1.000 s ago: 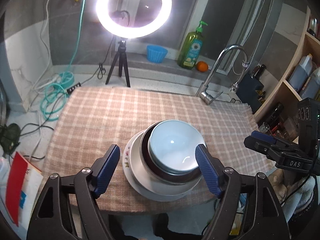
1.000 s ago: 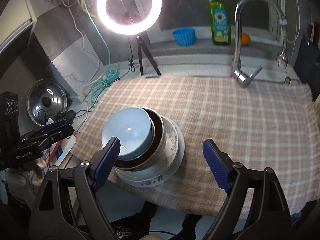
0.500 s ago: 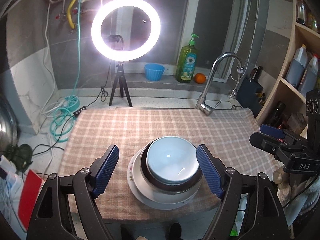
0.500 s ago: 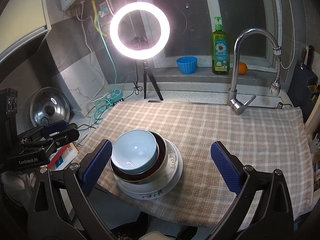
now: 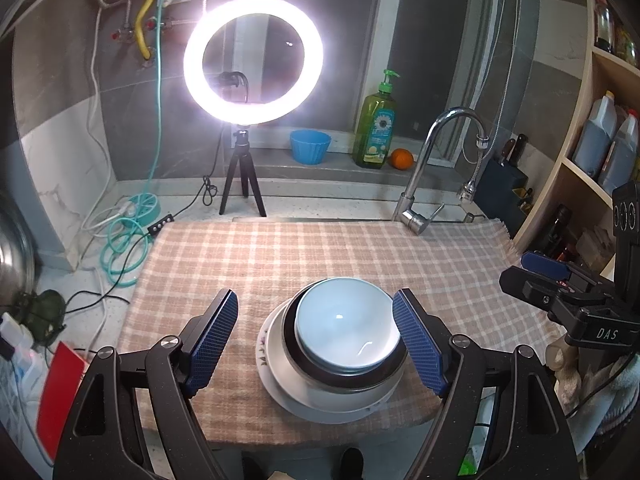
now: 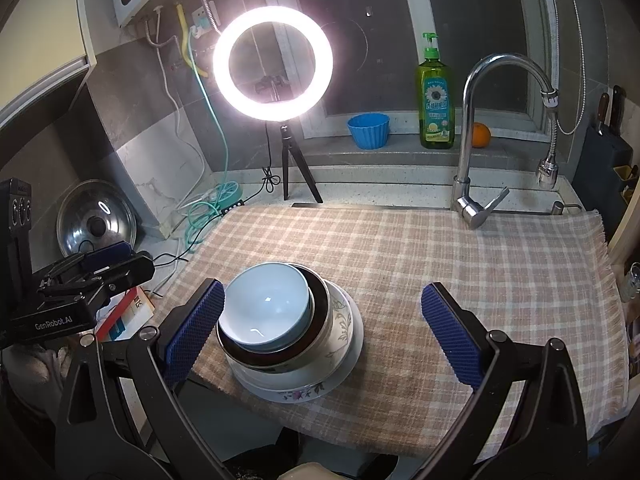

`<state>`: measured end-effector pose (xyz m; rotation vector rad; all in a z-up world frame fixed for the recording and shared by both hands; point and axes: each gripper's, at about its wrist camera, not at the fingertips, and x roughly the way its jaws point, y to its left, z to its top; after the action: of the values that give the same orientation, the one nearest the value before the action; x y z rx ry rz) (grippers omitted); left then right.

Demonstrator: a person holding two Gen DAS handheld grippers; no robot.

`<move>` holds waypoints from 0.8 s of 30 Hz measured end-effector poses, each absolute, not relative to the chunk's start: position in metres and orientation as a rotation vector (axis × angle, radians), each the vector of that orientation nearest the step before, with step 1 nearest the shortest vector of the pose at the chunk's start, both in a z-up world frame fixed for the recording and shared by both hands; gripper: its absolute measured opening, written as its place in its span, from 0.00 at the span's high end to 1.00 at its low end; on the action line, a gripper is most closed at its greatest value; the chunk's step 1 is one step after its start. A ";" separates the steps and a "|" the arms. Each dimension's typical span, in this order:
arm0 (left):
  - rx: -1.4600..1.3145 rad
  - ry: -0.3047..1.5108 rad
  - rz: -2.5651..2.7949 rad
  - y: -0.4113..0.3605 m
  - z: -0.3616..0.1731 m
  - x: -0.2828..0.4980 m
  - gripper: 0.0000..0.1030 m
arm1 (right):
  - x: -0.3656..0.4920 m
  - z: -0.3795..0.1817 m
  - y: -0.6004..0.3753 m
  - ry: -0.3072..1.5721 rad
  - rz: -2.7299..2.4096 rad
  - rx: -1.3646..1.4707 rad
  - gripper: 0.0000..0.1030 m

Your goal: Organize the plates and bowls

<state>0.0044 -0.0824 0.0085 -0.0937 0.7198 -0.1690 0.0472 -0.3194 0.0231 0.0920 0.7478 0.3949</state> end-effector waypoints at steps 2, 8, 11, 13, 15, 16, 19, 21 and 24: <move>-0.095 0.723 -0.166 -0.082 0.008 0.004 0.22 | 0.048 0.022 -0.320 0.751 0.398 0.097 0.02; -0.097 0.724 -0.161 -0.082 0.009 0.003 0.22 | 0.048 0.021 -0.321 0.754 0.396 0.103 0.02; -0.092 0.732 -0.160 -0.082 0.008 0.003 0.22 | 0.048 0.020 -0.322 0.757 0.394 0.102 0.02; -0.088 0.736 -0.159 -0.083 0.008 0.003 0.22 | 0.048 0.019 -0.322 0.761 0.395 0.106 0.02; -0.086 0.740 -0.155 -0.084 0.009 0.003 0.22 | 0.049 0.019 -0.323 0.762 0.393 0.106 0.02; -0.089 0.742 -0.150 -0.083 0.009 0.003 0.22 | 0.049 0.019 -0.323 0.762 0.393 0.106 0.02; -0.105 0.745 -0.149 -0.081 0.010 0.006 0.22 | 0.050 0.018 -0.324 0.764 0.392 0.113 0.02; -0.115 0.749 -0.148 -0.080 0.009 0.007 0.22 | 0.050 0.018 -0.324 0.766 0.392 0.111 0.02; -0.109 0.733 -0.147 -0.079 0.008 0.007 0.22 | 0.052 0.014 -0.322 0.778 0.390 0.110 0.02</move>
<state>0.0075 -0.0786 0.0083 -0.1088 0.7330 -0.1474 0.0518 -0.3222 0.0144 0.1102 0.7781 0.3903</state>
